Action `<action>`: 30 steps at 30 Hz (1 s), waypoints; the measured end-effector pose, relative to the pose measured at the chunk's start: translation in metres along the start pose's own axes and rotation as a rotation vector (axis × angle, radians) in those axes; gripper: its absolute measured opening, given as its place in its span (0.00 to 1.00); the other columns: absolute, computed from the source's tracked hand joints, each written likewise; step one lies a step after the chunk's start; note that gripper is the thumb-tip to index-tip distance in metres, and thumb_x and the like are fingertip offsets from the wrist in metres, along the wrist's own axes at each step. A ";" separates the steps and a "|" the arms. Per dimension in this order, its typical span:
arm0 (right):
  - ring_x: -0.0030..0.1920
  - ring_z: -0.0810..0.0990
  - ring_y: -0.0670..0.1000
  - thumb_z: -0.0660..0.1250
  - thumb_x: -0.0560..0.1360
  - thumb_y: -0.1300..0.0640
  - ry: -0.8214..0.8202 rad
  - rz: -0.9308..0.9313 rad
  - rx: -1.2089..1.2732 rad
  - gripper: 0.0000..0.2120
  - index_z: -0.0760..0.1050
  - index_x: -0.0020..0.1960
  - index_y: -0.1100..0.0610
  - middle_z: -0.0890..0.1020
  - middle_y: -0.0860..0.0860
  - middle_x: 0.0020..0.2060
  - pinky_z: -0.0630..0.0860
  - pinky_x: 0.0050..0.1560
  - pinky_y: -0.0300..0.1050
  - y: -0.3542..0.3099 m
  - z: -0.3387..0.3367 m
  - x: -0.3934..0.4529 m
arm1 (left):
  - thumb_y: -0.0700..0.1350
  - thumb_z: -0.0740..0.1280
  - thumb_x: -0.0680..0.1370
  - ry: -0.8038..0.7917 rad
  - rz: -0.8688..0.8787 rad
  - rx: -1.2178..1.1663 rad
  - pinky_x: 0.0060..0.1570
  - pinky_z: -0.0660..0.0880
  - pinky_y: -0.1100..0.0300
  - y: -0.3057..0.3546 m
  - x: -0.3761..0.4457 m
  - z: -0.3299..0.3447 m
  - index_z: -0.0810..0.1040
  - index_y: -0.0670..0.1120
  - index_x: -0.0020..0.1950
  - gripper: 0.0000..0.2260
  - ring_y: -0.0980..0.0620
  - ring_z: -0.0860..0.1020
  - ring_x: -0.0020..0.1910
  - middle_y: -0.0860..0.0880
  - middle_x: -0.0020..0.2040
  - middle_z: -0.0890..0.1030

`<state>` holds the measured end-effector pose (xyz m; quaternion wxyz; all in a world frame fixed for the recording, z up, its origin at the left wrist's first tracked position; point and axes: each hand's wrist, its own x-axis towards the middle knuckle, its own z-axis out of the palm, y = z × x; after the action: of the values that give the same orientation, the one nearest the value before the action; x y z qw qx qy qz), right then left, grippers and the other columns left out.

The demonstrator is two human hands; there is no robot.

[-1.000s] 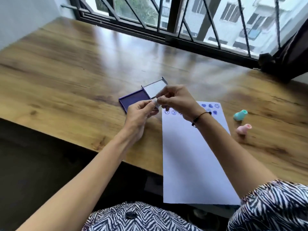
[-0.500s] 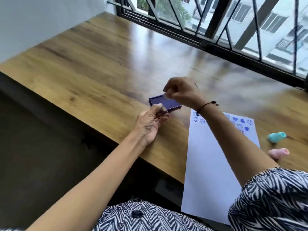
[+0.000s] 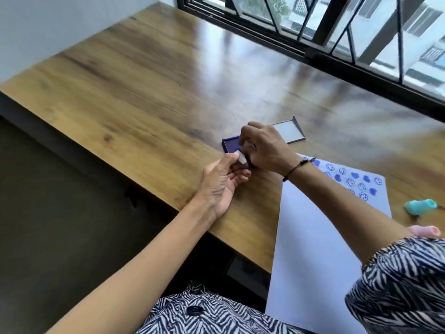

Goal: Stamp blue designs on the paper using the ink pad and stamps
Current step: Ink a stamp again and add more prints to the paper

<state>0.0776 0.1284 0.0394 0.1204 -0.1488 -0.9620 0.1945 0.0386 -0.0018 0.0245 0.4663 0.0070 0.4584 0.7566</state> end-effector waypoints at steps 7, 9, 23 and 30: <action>0.39 0.77 0.57 0.62 0.65 0.70 -0.062 0.077 0.065 0.09 0.79 0.41 0.64 0.81 0.60 0.40 0.70 0.38 0.41 -0.007 -0.008 0.005 | 0.41 0.62 0.74 0.011 -0.001 0.034 0.25 0.72 0.67 0.000 -0.002 -0.001 0.76 0.41 0.37 0.07 0.54 0.76 0.24 0.49 0.26 0.78; 0.36 0.73 0.50 0.64 0.65 0.70 0.036 0.228 0.301 0.07 0.79 0.39 0.63 0.79 0.54 0.33 0.68 0.36 0.37 -0.003 -0.016 -0.001 | 0.41 0.62 0.73 -0.029 0.021 0.081 0.27 0.72 0.67 0.000 -0.004 0.000 0.77 0.43 0.35 0.08 0.55 0.76 0.25 0.49 0.26 0.78; 0.31 0.79 0.45 0.64 0.69 0.65 0.774 0.982 0.431 0.09 0.75 0.37 0.52 0.79 0.48 0.30 0.81 0.41 0.53 0.057 -0.075 -0.194 | 0.47 0.65 0.69 -0.596 0.059 0.606 0.42 0.76 0.61 -0.092 -0.022 0.107 0.76 0.46 0.39 0.05 0.52 0.77 0.35 0.48 0.36 0.78; 0.49 0.77 0.61 0.65 0.68 0.66 0.408 0.905 -0.080 0.07 0.79 0.45 0.64 0.81 0.64 0.43 0.70 0.50 0.48 0.075 -0.086 -0.197 | 0.48 0.65 0.68 -0.571 0.132 0.689 0.46 0.74 0.55 -0.108 -0.015 0.104 0.75 0.51 0.37 0.02 0.52 0.77 0.35 0.49 0.34 0.78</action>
<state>0.3026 0.1580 0.0514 0.2040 -0.5911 -0.7644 0.1573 0.1688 0.0744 0.0153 0.4955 0.3994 0.5349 0.5557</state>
